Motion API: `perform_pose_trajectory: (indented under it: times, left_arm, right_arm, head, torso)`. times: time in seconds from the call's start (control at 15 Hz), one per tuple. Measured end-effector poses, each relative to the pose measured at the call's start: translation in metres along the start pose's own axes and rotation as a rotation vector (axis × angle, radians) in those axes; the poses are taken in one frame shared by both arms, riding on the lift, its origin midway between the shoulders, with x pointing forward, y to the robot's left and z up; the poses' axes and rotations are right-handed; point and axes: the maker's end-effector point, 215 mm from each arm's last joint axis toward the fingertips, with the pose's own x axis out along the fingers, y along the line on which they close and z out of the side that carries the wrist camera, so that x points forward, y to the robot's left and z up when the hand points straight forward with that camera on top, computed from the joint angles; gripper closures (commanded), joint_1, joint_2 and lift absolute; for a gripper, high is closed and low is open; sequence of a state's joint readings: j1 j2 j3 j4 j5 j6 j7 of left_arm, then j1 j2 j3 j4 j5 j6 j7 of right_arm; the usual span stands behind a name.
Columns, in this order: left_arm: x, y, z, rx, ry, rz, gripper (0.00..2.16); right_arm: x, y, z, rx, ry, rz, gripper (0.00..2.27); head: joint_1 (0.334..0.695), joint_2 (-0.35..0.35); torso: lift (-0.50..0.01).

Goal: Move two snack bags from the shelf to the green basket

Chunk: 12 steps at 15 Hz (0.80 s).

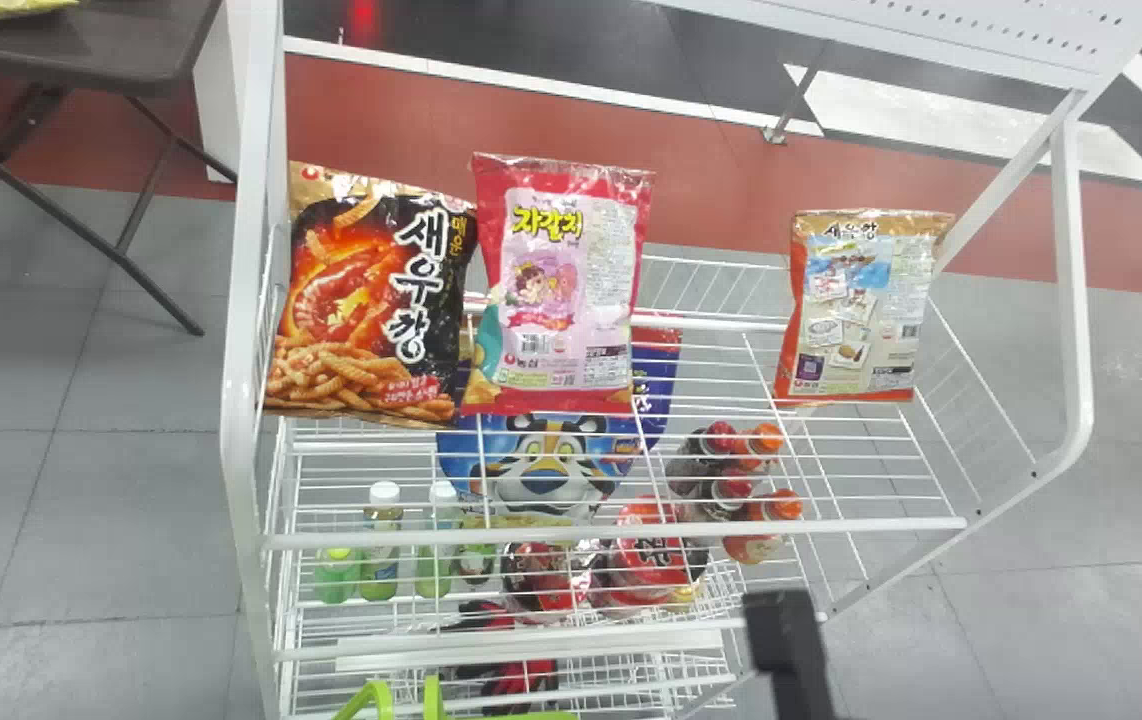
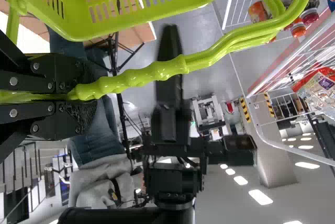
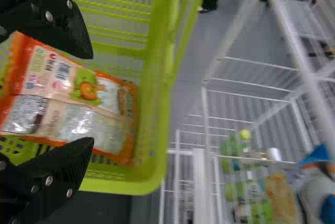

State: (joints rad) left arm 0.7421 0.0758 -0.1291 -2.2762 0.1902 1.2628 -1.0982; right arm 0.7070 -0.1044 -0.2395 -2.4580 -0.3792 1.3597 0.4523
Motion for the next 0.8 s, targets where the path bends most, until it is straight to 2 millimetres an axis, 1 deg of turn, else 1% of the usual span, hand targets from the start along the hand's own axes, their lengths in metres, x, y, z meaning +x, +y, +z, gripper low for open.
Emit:
perform_pose_trajectory:
  times: [0.07, 0.13, 0.2, 0.27, 0.33, 0.4, 0.47, 0.53, 0.67, 0.8]
  left_arm:
    - [0.0, 0.0, 0.0, 0.001, 0.001, 0.0, 2.15]
    - [0.0, 0.0, 0.0, 0.001, 0.002, 0.0, 2.15]
    - [0.0, 0.0, -0.001, 0.001, 0.002, 0.001, 2.15]
    - [-0.001, 0.0, -0.001, 0.0, 0.003, 0.002, 2.15]
    - [-0.001, 0.001, -0.001, 0.0, 0.003, 0.003, 2.15]
    - [-0.001, 0.001, -0.002, 0.0, 0.004, 0.004, 2.15]
    - [-0.001, 0.001, -0.002, 0.0, 0.005, 0.005, 2.15]
    - [-0.001, 0.001, -0.002, 0.0, 0.006, 0.006, 2.15]
    - [-0.001, 0.002, -0.003, -0.002, 0.009, 0.01, 2.15]
    - [0.001, 0.002, -0.005, -0.007, 0.02, 0.015, 2.15]
  right_arm:
    - [-0.007, -0.007, 0.034, -0.042, -0.107, -0.014, 0.08]
    - [-0.019, -0.011, 0.077, -0.102, -0.247, -0.021, 0.08]
    - [-0.033, -0.015, 0.116, -0.158, -0.381, -0.029, 0.08]
    - [-0.054, -0.021, 0.158, -0.227, -0.541, -0.054, 0.08]
    - [-0.079, -0.028, 0.195, -0.3, -0.69, -0.09, 0.08]
    - [-0.103, -0.036, 0.225, -0.368, -0.813, -0.135, 0.08]
    - [-0.12, -0.046, 0.243, -0.406, -0.889, -0.176, 0.08]
    - [-0.135, -0.061, 0.258, -0.422, -0.944, -0.218, 0.08]
    - [-0.154, -0.088, 0.279, -0.419, -1.007, -0.281, 0.08]
    - [-0.165, -0.113, 0.302, -0.41, -1.045, -0.338, 0.08]
  head:
    - [0.695, -0.35]
    - [0.695, -0.35]
    - [0.695, -0.35]
    - [0.695, -0.35]
    - [0.695, -0.35]
    - [0.695, -0.35]
    - [0.695, -0.35]
    - [0.695, -0.35]
    - [0.695, -0.35]
    - [0.695, -0.35]
  torso:
    - [-0.016]
    - [-0.016]
    - [-0.016]
    - [-0.016]
    - [-0.016]
    - [-0.016]
    - [-0.016]
    - [-0.016]
    - [-0.016]
    - [-0.016]
